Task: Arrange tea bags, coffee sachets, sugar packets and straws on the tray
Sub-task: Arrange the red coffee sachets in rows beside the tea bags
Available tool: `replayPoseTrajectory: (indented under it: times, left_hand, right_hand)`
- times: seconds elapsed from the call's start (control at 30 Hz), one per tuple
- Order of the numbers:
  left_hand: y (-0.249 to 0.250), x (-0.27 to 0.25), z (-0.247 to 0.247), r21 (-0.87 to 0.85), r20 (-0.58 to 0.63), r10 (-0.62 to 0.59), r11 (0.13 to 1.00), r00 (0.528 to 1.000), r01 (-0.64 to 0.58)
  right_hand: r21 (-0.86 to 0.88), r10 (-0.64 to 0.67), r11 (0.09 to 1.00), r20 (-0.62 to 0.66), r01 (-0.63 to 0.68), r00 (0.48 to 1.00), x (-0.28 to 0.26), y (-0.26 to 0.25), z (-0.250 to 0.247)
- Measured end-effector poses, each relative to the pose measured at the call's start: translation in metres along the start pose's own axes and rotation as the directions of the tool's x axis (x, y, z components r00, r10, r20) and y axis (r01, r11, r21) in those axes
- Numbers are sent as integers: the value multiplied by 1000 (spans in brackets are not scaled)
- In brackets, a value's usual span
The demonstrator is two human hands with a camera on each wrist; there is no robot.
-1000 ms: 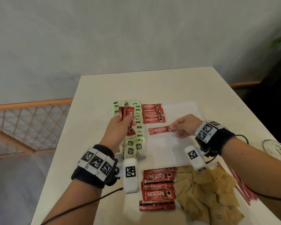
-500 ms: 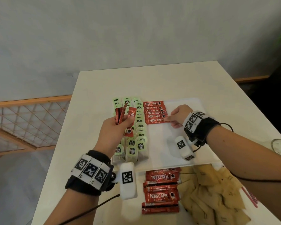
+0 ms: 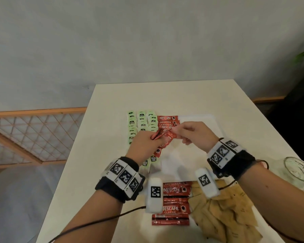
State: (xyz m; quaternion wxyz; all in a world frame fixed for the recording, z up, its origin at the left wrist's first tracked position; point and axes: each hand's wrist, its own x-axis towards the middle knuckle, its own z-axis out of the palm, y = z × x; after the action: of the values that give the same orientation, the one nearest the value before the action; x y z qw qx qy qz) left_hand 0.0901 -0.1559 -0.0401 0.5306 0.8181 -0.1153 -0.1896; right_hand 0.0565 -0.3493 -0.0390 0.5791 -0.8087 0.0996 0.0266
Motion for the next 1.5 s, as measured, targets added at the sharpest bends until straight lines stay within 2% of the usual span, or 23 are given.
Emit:
replayPoseTrajectory:
  times: [0.1,0.23,0.3,0.4,0.57,0.67,0.77,0.9,1.0,1.07,1.13,1.2,1.37,1.5]
  left_hand:
    - [9,-5,5,-25,25,27,999,999,-26]
    - [13,-17,1,-18,77,4,1000,997,-2]
    - [11,-23,-3,-30,60,-20,999,998,22]
    - [9,-27,-4,-91,17,-42,995,999,44]
    - [12,-33,-2,-163,74,-96,981,993,107]
    - [13,-36,11,-295,26,-116,948,993,119]
    - [23,-39,28,-392,-4,-103,915,995,93]
    - [32,-41,34,-317,-79,-7,948,997,-18]
    - [36,-37,25,-283,-192,50,953,980,-104]
    - [43,-36,20,-212,-154,110,967,982,-142]
    - [49,-36,21,-134,-102,142,979,985,-155]
    - [50,-35,23,-125,-130,138,980,982,-155]
    - [45,-35,22,-269,-173,42,959,984,-89]
    - [38,-32,19,-298,-186,-5,953,983,-52]
  right_hand:
    - [38,-43,998,14,42,999,-10,-5,1]
    - [201,-13,979,-112,35,994,-18,-3,-5]
    - [262,12,965,-133,23,991,-24,-2,-8]
    - [280,7,960,-110,25,994,-32,-2,-10]
    - [319,-8,946,-156,58,988,-38,-6,-6]
    - [374,13,925,-201,65,980,-36,-13,-1]
    - [405,12,913,-146,48,989,-36,-22,1]
    - [353,-18,933,-135,66,991,-35,-29,-6]
    - [134,-65,989,-37,69,997,-41,-33,-16]
    - [-11,-69,997,76,70,995,-47,-36,-21]
    - [-84,-48,995,146,60,988,-48,-39,-23]
    - [-60,-29,997,153,38,988,-48,-41,-24]
    - [-31,-12,999,16,12,1000,-44,-36,-32]
    - [87,80,993,57,-85,995,-38,-27,-37]
